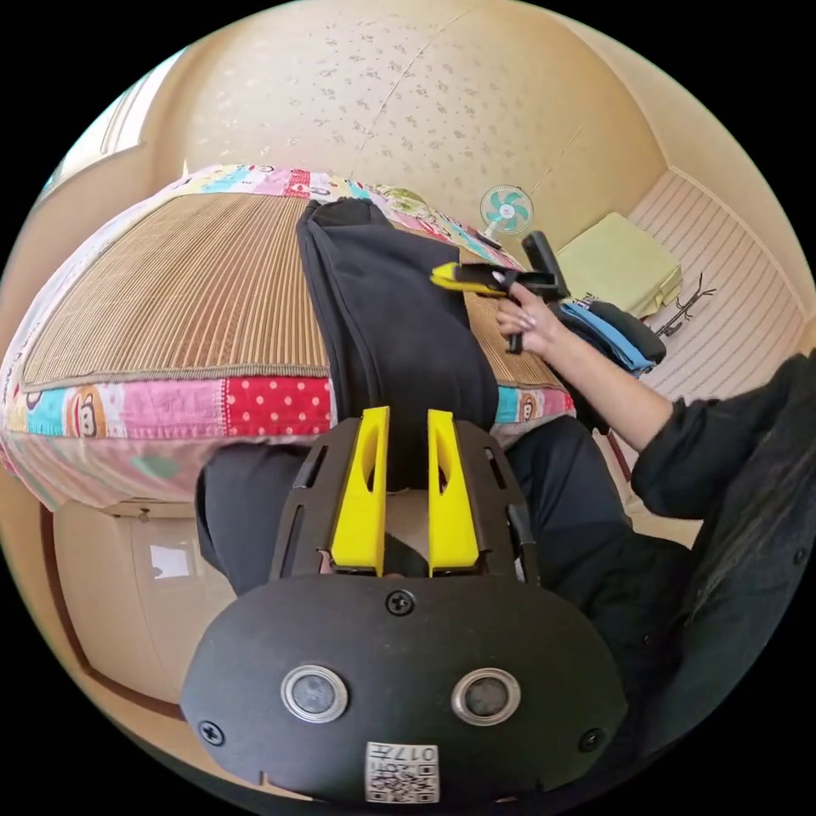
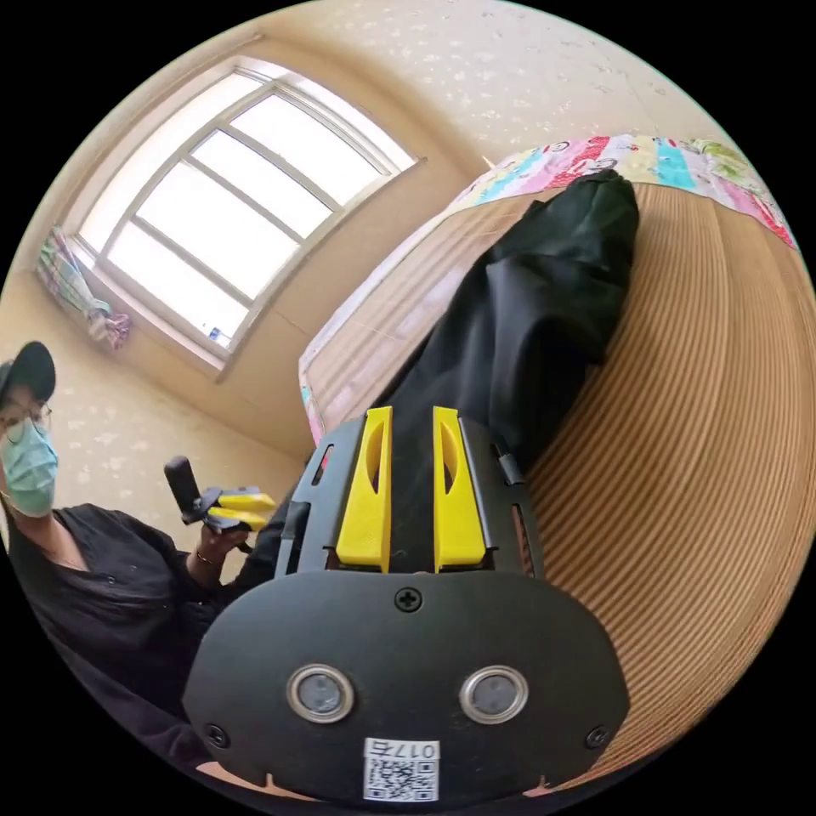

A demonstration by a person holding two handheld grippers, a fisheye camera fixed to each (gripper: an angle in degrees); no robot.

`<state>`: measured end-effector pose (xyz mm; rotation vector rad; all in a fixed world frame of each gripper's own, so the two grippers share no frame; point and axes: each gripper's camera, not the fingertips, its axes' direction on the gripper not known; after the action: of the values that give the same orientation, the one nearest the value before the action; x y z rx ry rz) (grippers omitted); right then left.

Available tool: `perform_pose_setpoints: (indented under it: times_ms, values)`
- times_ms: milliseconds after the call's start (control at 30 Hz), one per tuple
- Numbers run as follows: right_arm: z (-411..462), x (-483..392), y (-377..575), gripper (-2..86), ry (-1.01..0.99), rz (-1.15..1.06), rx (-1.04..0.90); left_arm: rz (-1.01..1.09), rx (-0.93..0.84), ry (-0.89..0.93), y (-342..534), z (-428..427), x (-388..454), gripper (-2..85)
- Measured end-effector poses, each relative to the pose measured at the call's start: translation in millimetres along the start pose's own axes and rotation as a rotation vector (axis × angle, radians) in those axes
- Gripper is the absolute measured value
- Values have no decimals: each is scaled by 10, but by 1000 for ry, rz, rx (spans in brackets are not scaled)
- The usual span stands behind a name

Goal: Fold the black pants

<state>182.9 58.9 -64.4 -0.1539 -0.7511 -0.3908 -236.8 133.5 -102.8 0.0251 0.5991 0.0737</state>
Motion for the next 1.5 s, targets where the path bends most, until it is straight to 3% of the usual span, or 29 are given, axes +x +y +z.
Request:
perform_pose_setpoints:
  times_ms: [133,367,567,667,767,833,1167,1500]
  values:
    - [-101,-244,625,81,124,104,65,-156,-63,-128,-302,407,-145,93]
    - [193,-571,977,86,210,185,115,-196,-20,-183,-208,452,91,70]
    - [189,-1184,706,28,379,7,102,-90,89,-18,-154,-173,221,14]
    - [85,-1534,726,22,307,-123,170,-74,143,-74,68,-472,215,10]
    - [311,-1535,810,18,251,-156,63,-150,-30,-98,242,-203,24,11]
    - [571,-1258,914,16,257,-25,-65,-231,-120,-103,382,32,-125,13]
    - [362,-931,738,40,291,62,8,-181,-5,-114,257,34,-165,89]
    - [659,-772,234,46,216,145,52,-210,19,-129,252,112,-95,17]
